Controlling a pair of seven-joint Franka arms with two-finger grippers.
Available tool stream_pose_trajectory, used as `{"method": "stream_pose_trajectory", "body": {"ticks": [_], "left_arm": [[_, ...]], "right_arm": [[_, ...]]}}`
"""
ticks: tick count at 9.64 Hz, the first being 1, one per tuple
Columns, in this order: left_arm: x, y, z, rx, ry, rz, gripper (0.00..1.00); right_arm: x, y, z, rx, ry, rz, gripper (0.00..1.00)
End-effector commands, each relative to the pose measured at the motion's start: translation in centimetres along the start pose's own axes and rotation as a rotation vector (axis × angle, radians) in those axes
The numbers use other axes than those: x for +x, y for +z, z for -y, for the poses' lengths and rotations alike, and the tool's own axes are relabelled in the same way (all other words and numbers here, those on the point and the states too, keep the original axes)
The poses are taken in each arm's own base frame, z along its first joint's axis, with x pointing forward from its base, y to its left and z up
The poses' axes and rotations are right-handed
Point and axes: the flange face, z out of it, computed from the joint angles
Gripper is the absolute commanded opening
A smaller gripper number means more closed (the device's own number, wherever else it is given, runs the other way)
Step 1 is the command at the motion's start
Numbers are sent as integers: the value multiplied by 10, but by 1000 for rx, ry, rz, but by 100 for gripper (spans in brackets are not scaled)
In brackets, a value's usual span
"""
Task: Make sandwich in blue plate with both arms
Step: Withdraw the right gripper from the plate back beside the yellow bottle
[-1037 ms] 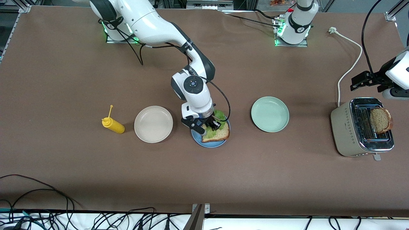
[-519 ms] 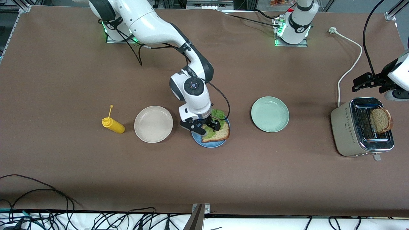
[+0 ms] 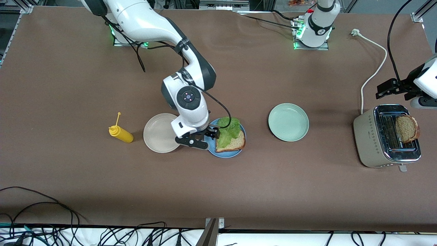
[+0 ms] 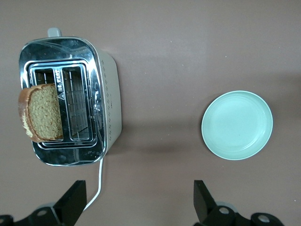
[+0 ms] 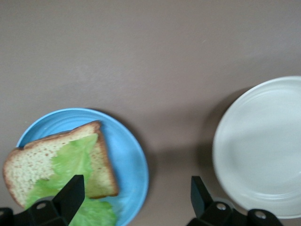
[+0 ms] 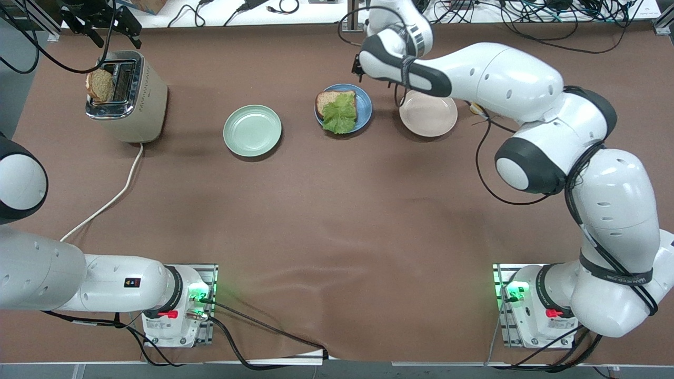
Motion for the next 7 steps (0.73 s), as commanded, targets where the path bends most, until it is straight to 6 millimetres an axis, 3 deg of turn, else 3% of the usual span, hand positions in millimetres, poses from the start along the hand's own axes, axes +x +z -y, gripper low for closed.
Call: {"method": "stream_pose_trajectory", "body": {"ticks": [1,3,5,6,7], "left_arm": [[13,-2,14,-18,1,-13,100],[17,-1,22,-13,-11,-14,100],[20,3,26,-14,-14,-8,100],[21,7,31,-16,-24,-2,100],[24,11,34,-15,-30,-5,100]], "right_arm": [[43,-52,-59,-34,-128,50,100],[77,-90,-119,-45,-202,103,100],[100,-114,-167,-26,-296,141,100],[104,-123,-185,1,-364,150,100],[118,-124,-225,26,-414,166,100]]}}
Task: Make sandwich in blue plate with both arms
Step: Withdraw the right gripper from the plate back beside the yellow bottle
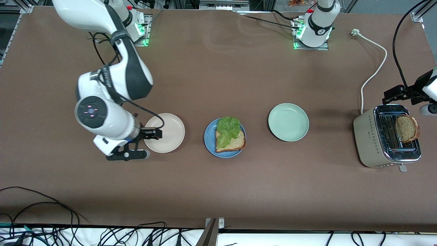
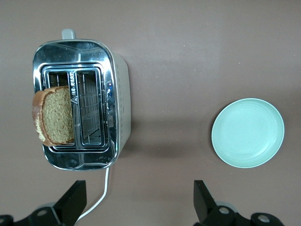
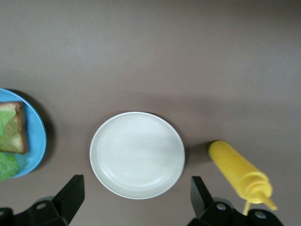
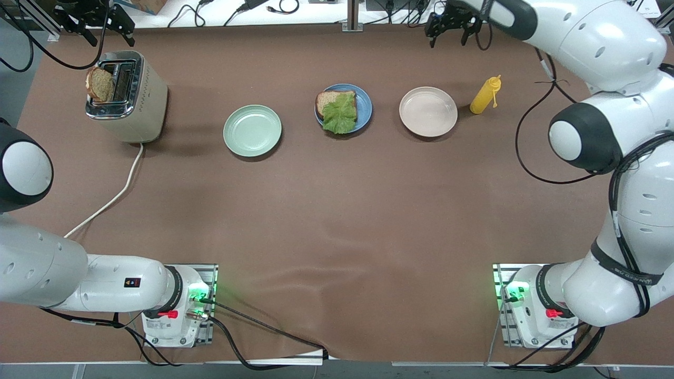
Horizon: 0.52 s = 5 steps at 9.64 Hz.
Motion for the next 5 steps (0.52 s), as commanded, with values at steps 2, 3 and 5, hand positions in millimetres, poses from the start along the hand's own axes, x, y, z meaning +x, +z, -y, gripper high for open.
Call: {"method": "stream_pose_trajectory", "body": {"ticks": [2,3,5], "left_arm": [[15,8,13,-18,4,-16,100],[15,9,19,-16,24,-16,100],[18,15,25,-14,22,-17,100]], "right_arm": [[-12,-23,-90,94,-255,44,100],[-16,-31,-106,123,-307,51,100],[-16,-30,-146,193,-454,52,100]]}}
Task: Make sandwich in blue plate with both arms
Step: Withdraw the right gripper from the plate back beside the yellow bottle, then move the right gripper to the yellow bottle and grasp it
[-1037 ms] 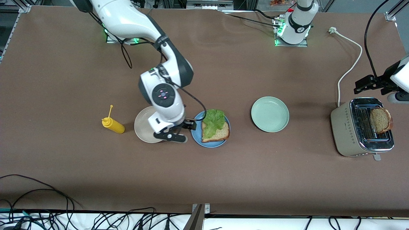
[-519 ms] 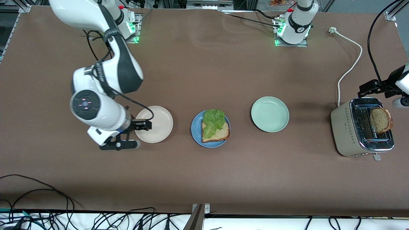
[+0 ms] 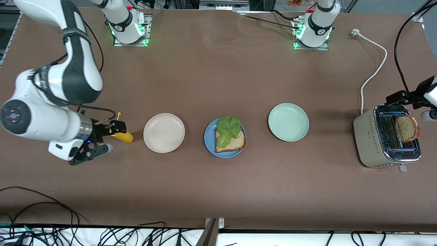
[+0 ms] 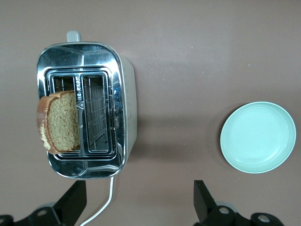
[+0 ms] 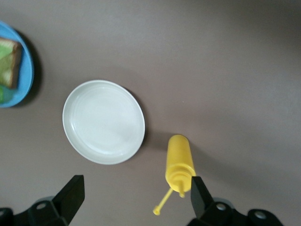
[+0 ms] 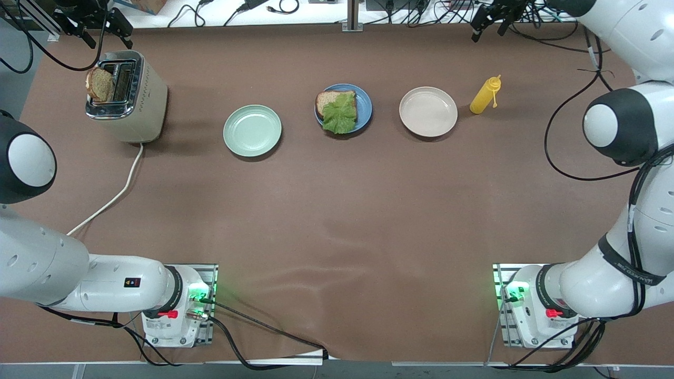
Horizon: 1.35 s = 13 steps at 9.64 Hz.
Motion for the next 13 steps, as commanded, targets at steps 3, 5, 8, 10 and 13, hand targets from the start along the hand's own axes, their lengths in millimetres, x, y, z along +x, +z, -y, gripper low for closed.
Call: {"method": "stream_pose_trajectory", "body": {"ticks": [3,5,8,10,13], "left_arm": [[17,17,36,-12,50,-34,100],[23,31,54,-28,67,-43,100],[37,41,63,-3,91,-45,100],[43,51,78,3,92,-35,100],[47,61,85,9,94,-21,100]], "right_arm": [[-49,1,-106,222,-381,-52,100],[-67,15,-146,283,-470,-57,100],[-84,61,-210,412,-618,-175,100],[-90,85,-234,478,-692,-239,100],[-81,144,-247,588,-851,-445,100]]}}
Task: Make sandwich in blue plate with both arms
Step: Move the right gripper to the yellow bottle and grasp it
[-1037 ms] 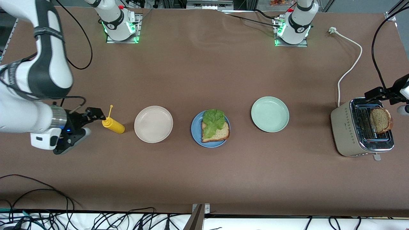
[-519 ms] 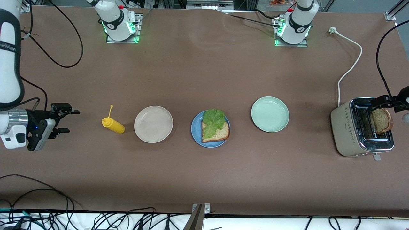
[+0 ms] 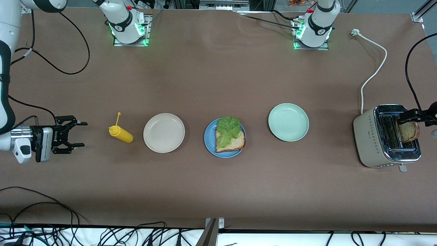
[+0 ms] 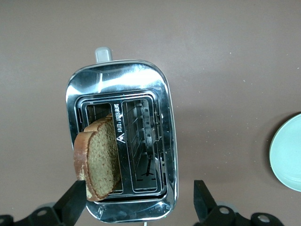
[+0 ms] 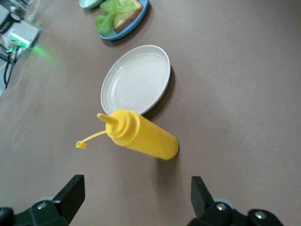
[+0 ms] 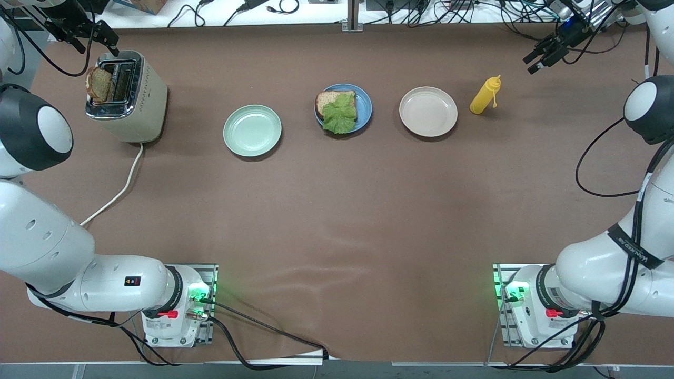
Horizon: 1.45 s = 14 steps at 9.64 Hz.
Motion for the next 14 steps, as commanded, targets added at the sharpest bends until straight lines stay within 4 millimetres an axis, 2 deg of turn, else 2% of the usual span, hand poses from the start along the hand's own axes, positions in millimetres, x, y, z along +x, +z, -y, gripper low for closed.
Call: {"method": "stream_pose_trajectory", "body": {"ticks": [1,3,4,6,9,13,14], "left_arm": [[7,4,12,-10,26,-3,100],[6,9,18,-8,16,5,100],[6,10,19,-6,18,3,100],[7,9,20,-1,16,-8,100],[7,13,23,-2,12,-2,100],[6,23,33,-4,-3,10,100],[7,26,36,0,19,1,100]], "right_arm": [[-14,30,-29,37,-222,-156,100],[-33,47,-43,35,-379,-226,100],[-53,58,-53,31,-439,-275,100],[-79,78,-65,13,-577,-355,100],[-103,122,-78,12,-612,-482,100],[-96,151,-77,31,-580,-555,100],[-87,158,-77,35,-590,-568,100]]}}
